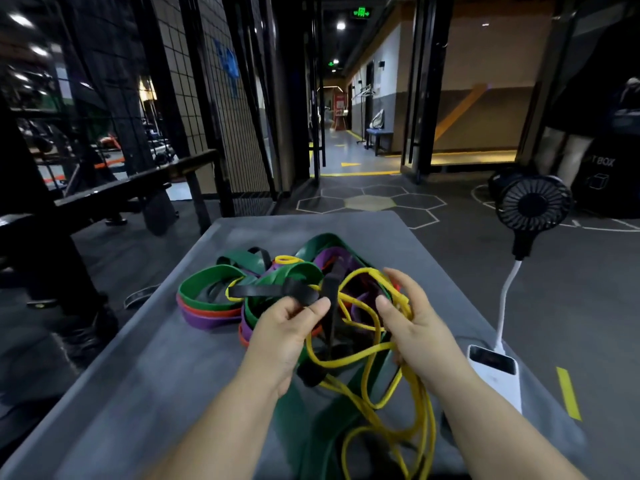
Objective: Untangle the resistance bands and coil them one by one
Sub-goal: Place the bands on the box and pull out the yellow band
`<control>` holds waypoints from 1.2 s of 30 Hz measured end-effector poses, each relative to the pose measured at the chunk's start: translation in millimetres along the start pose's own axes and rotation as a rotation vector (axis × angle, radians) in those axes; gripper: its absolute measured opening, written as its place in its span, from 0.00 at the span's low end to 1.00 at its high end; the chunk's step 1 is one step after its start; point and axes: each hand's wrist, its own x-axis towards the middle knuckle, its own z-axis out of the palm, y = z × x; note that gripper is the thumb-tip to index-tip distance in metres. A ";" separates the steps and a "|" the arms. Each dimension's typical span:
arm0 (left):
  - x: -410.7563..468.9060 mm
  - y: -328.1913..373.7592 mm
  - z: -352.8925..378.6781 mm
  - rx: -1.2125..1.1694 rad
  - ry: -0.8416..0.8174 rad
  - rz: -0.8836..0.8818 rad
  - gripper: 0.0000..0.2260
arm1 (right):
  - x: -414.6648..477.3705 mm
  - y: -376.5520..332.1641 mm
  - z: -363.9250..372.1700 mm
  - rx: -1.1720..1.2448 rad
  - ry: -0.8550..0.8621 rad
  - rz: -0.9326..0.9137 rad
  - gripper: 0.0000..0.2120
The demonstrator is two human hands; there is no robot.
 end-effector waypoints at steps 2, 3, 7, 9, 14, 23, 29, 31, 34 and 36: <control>1.1 2.8 -1.0 -0.052 0.050 0.006 0.07 | -0.1 1.9 3.1 0.023 -0.009 -0.054 0.15; 3.7 4.8 -1.7 -0.085 0.065 0.007 0.06 | 0.5 3.6 4.6 0.026 0.000 -0.084 0.16; 18.1 25.2 -2.9 -0.153 0.042 -0.023 0.05 | 2.9 2.9 8.4 0.127 0.009 -0.117 0.19; 28.7 37.3 -3.4 -0.157 0.022 -0.042 0.04 | 5.7 1.3 8.9 0.209 0.032 -0.109 0.21; 52.6 67.5 -6.6 -0.123 0.035 -0.113 0.09 | 13.4 2.6 6.8 0.298 0.084 -0.023 0.20; 42.0 58.1 22.9 -0.011 -0.092 -0.196 0.11 | 16.2 3.6 5.3 0.220 0.044 -0.055 0.08; 21.6 38.2 37.0 -0.009 -0.113 -0.218 0.16 | 9.8 0.6 3.6 0.277 -0.160 -0.016 0.19; 18.4 40.1 40.1 -0.013 -0.112 -0.236 0.20 | 10.3 4.6 5.2 0.399 -0.247 0.018 0.22; 16.7 43.2 41.9 -0.034 -0.120 -0.313 0.17 | 9.3 6.4 8.9 0.544 -0.341 0.083 0.20; 15.2 45.6 42.7 -0.066 -0.150 -0.369 0.15 | 9.0 6.5 11.4 0.561 -0.343 0.134 0.18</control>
